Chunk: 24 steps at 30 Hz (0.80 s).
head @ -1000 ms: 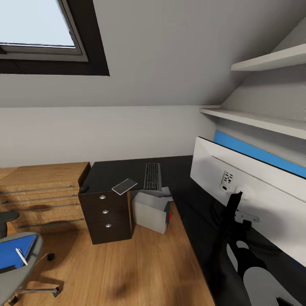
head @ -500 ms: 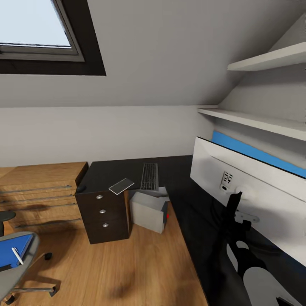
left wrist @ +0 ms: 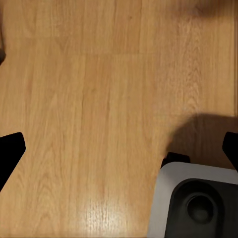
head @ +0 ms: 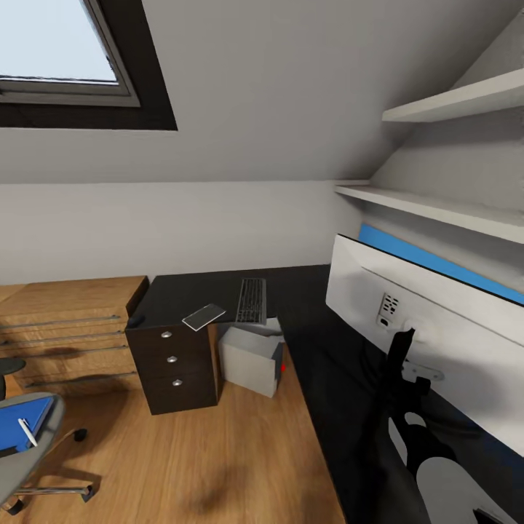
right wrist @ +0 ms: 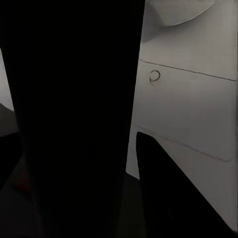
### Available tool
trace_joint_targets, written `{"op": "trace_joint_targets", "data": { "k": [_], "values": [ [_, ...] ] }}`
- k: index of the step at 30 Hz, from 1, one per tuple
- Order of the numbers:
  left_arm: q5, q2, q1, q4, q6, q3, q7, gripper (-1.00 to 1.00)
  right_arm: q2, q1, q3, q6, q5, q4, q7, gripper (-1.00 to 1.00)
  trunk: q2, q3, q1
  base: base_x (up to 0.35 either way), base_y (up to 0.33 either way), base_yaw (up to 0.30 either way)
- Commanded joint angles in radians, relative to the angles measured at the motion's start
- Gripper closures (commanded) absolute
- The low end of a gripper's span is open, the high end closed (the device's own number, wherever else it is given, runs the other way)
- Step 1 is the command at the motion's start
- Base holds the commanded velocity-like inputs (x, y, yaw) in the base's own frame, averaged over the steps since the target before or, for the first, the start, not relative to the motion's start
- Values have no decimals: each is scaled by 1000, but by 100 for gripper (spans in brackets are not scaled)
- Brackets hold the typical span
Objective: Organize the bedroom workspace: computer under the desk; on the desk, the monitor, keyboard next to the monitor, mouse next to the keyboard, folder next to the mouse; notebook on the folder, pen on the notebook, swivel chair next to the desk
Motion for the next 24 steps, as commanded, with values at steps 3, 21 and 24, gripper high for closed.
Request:
{"op": "trace_joint_targets", "data": {
  "k": [3, 21, 24],
  "values": [
    [8, 0, 0, 0, -3, -8, 0, -100, -1, -2, 3, -6, 2, 1, -7, 100, -1, -1, 0, -1, -161, 0],
    [9, 0, 0, 0, -3, -7, 0, -100, 1, -2, 3, -7, 3, 13, 13, -100, -1, -1, 0, 0, -10, 0],
    [9, 0, 0, 0, -3, -7, 0, -100, 1, -2, 3, -7, 3, 13, 14, -100, -1, -1, 0, 0, 0, 0]
  ]
}}
